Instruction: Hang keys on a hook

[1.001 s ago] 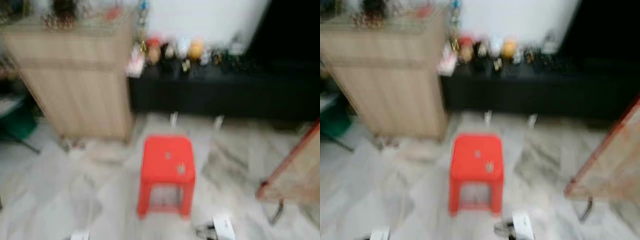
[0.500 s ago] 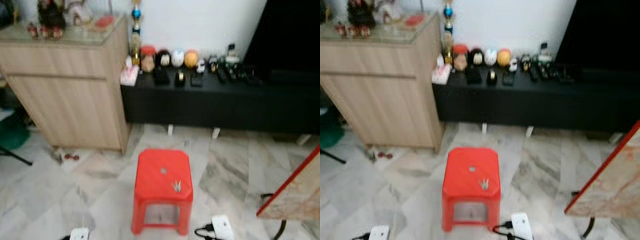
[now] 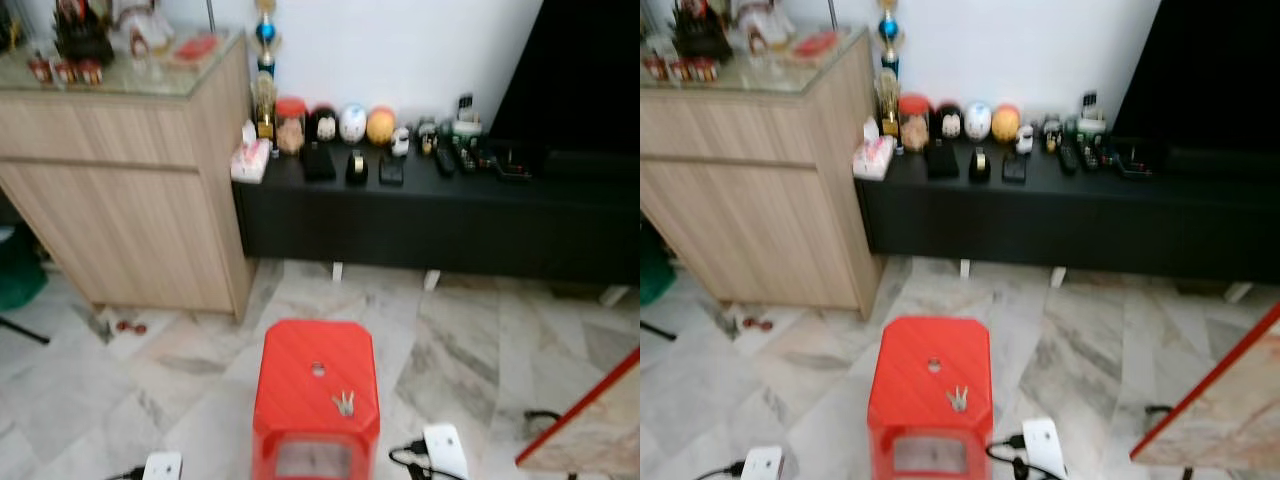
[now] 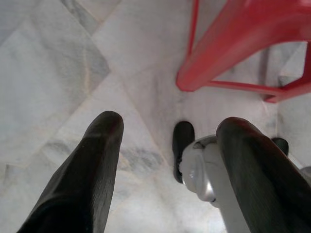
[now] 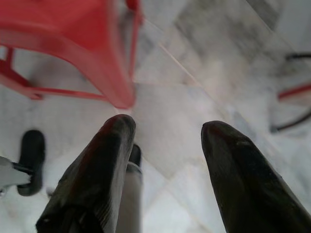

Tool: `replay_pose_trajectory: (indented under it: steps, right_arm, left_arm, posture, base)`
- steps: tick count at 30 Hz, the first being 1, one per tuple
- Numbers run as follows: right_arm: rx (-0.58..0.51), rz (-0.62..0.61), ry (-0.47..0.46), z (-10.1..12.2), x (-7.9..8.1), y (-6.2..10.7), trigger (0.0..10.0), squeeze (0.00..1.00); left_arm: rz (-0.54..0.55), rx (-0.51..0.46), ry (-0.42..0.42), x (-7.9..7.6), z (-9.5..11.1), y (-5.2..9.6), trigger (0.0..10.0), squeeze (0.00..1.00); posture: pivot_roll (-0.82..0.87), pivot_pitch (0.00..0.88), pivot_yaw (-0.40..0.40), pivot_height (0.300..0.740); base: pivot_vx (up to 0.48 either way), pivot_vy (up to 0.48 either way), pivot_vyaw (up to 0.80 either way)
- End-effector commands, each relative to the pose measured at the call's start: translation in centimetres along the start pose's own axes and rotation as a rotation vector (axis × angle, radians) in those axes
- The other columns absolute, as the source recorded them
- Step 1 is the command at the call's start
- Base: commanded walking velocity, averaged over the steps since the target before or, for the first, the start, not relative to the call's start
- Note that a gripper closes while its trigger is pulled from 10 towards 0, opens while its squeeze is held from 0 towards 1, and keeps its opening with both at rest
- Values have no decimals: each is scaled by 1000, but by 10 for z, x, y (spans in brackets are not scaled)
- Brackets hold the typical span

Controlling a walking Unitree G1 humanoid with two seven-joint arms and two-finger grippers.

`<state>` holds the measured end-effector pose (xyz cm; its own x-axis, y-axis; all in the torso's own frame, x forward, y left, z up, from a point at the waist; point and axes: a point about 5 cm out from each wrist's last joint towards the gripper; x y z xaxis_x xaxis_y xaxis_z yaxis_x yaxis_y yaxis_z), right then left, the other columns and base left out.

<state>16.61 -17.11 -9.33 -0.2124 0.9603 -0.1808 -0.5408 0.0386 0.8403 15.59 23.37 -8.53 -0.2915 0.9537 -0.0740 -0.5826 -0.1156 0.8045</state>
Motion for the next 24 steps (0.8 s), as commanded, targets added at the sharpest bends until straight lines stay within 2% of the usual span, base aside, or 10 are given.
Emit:
replay_pose_trajectory:
  steps: [1,15,24]
  right_arm:
    - [-6,-13,-18,0,-2,0,10000,0]
    - [-10,-17,-23,2,-3,0,10000,0]
    - [-5,-54,-34,0,-10,0,10000,0]
  left_arm:
    - [5,42,13,2,-11,2,10000,0]
    - [3,41,15,2,-10,2,10000,0]
    - [1,45,8,2,-11,2,10000,0]
  posture:
    - [36,0,-54,740]
    - [37,0,-52,740]
    - [33,0,-50,740]
  base:
    - [0,0,0]
    - [0,253,0]
    - [0,255,0]
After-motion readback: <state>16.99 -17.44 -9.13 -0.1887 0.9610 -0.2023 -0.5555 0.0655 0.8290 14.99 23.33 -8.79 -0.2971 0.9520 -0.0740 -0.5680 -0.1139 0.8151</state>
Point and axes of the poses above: a point about 5 cm out from each wrist's last joint towards the gripper, its own y axis pointing back from the gripper into the wrist, its own z axis along the axis of the wrist's last joint, x = y × z, and after that the axes turned 13 degrees about y, right-handed
